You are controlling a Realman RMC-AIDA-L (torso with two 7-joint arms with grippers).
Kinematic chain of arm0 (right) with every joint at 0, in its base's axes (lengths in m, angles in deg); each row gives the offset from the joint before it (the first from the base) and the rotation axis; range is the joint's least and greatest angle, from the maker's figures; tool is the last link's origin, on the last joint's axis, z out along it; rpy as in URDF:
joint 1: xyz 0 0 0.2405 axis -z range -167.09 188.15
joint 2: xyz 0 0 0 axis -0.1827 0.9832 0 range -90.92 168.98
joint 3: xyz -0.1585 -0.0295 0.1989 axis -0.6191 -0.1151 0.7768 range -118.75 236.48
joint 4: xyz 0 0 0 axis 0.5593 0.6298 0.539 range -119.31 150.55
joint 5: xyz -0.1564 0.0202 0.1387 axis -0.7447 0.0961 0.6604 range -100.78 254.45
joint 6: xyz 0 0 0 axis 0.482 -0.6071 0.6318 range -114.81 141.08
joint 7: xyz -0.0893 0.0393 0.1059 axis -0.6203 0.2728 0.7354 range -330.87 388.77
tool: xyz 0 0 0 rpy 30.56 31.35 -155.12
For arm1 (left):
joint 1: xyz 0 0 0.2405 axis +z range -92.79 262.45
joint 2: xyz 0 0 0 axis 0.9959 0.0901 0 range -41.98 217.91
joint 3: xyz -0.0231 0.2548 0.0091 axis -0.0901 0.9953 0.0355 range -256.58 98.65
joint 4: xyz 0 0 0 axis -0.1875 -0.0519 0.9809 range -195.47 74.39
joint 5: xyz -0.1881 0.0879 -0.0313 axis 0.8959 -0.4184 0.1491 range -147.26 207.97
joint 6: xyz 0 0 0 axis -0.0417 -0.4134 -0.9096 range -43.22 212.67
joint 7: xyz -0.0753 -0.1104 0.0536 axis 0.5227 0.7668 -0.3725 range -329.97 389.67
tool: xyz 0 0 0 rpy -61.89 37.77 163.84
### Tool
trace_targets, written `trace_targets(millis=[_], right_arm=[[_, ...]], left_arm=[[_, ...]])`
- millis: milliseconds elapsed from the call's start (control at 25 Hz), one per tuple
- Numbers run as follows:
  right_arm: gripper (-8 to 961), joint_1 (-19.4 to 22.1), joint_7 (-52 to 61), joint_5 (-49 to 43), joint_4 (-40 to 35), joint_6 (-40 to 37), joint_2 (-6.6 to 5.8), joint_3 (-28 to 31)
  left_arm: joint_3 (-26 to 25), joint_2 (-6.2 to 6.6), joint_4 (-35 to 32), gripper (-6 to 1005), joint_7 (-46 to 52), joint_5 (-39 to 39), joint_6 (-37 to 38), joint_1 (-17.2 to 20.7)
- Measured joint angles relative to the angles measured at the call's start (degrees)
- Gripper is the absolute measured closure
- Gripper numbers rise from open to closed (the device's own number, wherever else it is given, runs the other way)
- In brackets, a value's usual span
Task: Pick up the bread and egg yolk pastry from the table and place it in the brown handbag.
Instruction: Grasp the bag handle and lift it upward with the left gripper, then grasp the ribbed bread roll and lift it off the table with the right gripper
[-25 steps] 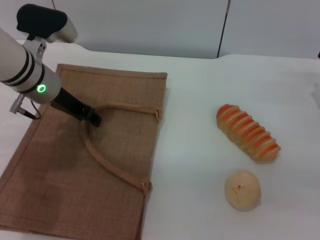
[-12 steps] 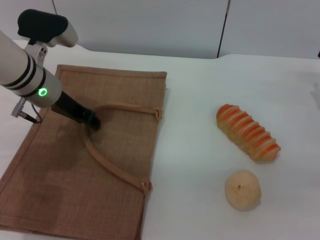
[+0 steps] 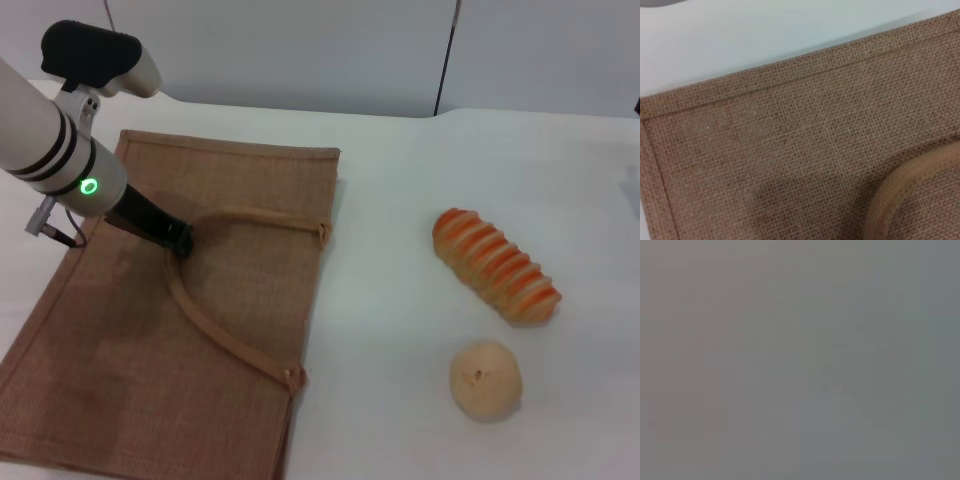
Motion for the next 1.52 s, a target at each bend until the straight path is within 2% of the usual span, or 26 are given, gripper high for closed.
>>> trace_targets(millis=[320, 480, 720, 880, 960, 1120, 1280, 1520], right_arm=[[75, -0.14, -0.03, -0.29, 0.09, 0.01, 0.00, 0.00], [75, -0.18, -0.08, -0.43, 0.05, 0.97, 0.00, -0.16], [75, -0.22, -1.00, -0.54, 0.05, 0.94, -0.01, -0.53], [75, -0.41, -3.59, -0.65, 0.48, 0.81, 0.08, -0.60], [75, -0.46, -4.23, -1.35, 0.63, 0.79, 0.16, -0.61], [75, -0.90, -4.01, -6.61, 1.58, -0.53, 0.15, -0.61], [75, -1.91, -3.02, -12.93, 4.70, -4.35, 0.02, -0.59], [75, -3.05, 6.99, -24.68, 7.21, -6.43, -0.55, -0.60]], left_arm=[[-0.32, -0.31, -0.69, 862, -2.80, 0.71, 0.37, -0.05], [-0.67, -0.40, -4.12, 872, -4.13, 2.25, 0.02, -0.57], [-1.35, -0.46, -18.42, 876, -3.89, 3.70, -5.02, 0.25], [-5.78, -0.81, -31.13, 876, -3.87, 5.57, -10.98, 0.49], [-7.86, -0.48, -36.80, 877, -3.80, 8.60, -14.07, 0.16], [-10.95, 1.20, -43.46, 878, -3.57, 15.75, -18.00, -0.55], [-11.73, 2.87, -44.77, 878, -2.95, 19.09, -20.32, -1.27], [-11.84, 3.39, -46.15, 878, -2.26, 18.78, -22.71, -1.56]])
